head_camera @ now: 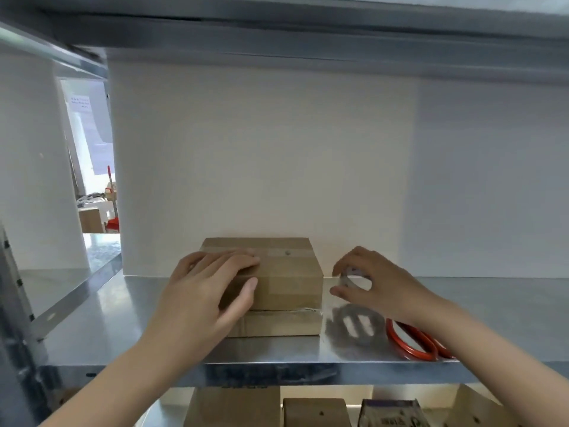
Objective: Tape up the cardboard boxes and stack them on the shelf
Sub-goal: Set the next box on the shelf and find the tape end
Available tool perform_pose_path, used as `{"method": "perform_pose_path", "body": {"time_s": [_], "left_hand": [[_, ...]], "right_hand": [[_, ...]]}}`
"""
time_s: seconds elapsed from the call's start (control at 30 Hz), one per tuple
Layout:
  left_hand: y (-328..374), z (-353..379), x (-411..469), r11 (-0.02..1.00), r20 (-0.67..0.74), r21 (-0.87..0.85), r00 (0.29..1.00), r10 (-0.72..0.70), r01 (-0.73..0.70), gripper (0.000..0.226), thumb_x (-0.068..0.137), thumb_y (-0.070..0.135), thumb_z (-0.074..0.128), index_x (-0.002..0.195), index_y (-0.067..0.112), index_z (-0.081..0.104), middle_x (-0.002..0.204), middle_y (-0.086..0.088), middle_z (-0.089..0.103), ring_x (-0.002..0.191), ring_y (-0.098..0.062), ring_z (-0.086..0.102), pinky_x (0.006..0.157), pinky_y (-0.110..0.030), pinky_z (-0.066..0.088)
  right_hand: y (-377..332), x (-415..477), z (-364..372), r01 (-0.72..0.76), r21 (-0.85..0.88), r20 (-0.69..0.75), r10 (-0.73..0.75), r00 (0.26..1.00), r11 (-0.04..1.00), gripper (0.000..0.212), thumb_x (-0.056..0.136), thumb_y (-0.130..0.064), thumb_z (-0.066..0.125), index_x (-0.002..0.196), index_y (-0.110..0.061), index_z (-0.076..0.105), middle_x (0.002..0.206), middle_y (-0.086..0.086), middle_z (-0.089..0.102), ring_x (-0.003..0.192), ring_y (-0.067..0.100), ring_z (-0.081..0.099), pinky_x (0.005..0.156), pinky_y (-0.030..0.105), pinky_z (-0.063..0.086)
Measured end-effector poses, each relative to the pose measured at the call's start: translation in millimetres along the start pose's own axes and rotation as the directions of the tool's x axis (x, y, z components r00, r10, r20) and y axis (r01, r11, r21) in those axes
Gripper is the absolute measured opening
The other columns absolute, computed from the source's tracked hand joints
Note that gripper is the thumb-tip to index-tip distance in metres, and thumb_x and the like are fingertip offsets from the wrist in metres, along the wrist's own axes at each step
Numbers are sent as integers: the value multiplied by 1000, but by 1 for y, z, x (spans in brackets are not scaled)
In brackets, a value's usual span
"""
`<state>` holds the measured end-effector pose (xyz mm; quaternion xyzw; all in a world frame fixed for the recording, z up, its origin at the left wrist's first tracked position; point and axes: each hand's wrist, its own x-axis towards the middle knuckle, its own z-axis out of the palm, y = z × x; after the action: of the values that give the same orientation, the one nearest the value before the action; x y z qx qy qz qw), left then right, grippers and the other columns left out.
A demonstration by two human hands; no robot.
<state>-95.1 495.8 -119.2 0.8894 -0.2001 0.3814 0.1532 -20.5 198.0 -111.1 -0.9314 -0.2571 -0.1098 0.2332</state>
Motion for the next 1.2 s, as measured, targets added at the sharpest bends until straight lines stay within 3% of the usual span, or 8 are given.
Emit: {"method": "perform_pose_path", "body": {"time_s": [0.2, 0.37, 0.47, 0.6, 0.73, 0.87, 1.0, 1.2], "left_hand": [[31, -7, 34, 883, -1, -464, 997, -81, 71, 30, 102, 42, 47, 129, 37, 59, 126, 28, 62, 122, 5, 54, 102, -22, 44], [66, -6, 73, 601, 183, -777, 981, -66, 186, 34, 108, 29, 37, 131, 22, 61, 124, 12, 68, 120, -2, 59, 106, -26, 44], [70, -1, 77, 558, 142, -810, 983, -113, 181, 37, 110, 29, 32, 130, 21, 62, 119, 7, 70, 116, -6, 63, 104, -30, 47], [65, -4, 68, 707, 52, -703, 997, -58, 77, 33, 108, 31, 34, 117, 21, 64, 97, 10, 69, 92, -8, 65, 79, -25, 50], [58, -5, 57, 800, -53, -600, 999, -3, -29, 33, 107, 27, 42, 133, 18, 61, 108, 11, 69, 102, -6, 64, 84, -16, 47], [45, -14, 64, 546, -4, -827, 971, -241, 132, 19, 97, 14, 63, 110, 17, 76, 105, 6, 76, 102, -10, 70, 89, -22, 51], [26, -25, 71, 314, 306, -885, 937, -165, 344, 31, 84, 25, 72, 108, 5, 73, 106, -11, 76, 101, -24, 71, 92, -29, 54], [25, -32, 69, 414, 302, -846, 942, -147, 336, 25, 82, 24, 71, 91, 1, 70, 75, -3, 68, 67, -13, 60, 66, -18, 49]], "right_hand": [[-45, -11, -31, 203, 373, -274, -101, 956, 906, 75, 63, -54, 86, 118, -35, 39, 127, -18, 46, 122, 0, 54, 95, 19, 49], [-81, -6, -38, 516, 220, -407, -403, 820, 828, 60, 71, -51, 82, 98, -12, 45, 116, 2, 41, 110, 16, 54, 86, 20, 51], [-89, 0, -36, 548, 95, -438, -459, 772, 831, 53, 72, -55, 79, 86, -12, 51, 114, -3, 39, 102, 11, 49, 76, 15, 46], [-90, 7, -35, 519, 83, -455, -432, 779, 850, 54, 67, -68, 76, 76, -20, 53, 110, -10, 44, 92, 17, 53, 69, 24, 50], [-89, 14, -34, 503, 113, -486, -394, 780, 857, 57, 63, -68, 78, 72, -16, 56, 106, -6, 48, 95, 17, 57, 71, 25, 50], [-91, 14, -28, 579, 95, -467, -477, 745, 810, 52, 61, -57, 84, 74, -16, 56, 110, -3, 49, 103, 17, 57, 79, 21, 48], [-91, 14, -28, 655, 125, -445, -548, 708, 745, 54, 58, -48, 90, 76, -9, 56, 112, 4, 51, 105, 20, 58, 83, 21, 47], [-88, 15, -21, 687, 112, -438, -585, 683, 718, 57, 59, -46, 92, 81, -9, 55, 114, 5, 49, 111, 26, 60, 83, 34, 54]]}}
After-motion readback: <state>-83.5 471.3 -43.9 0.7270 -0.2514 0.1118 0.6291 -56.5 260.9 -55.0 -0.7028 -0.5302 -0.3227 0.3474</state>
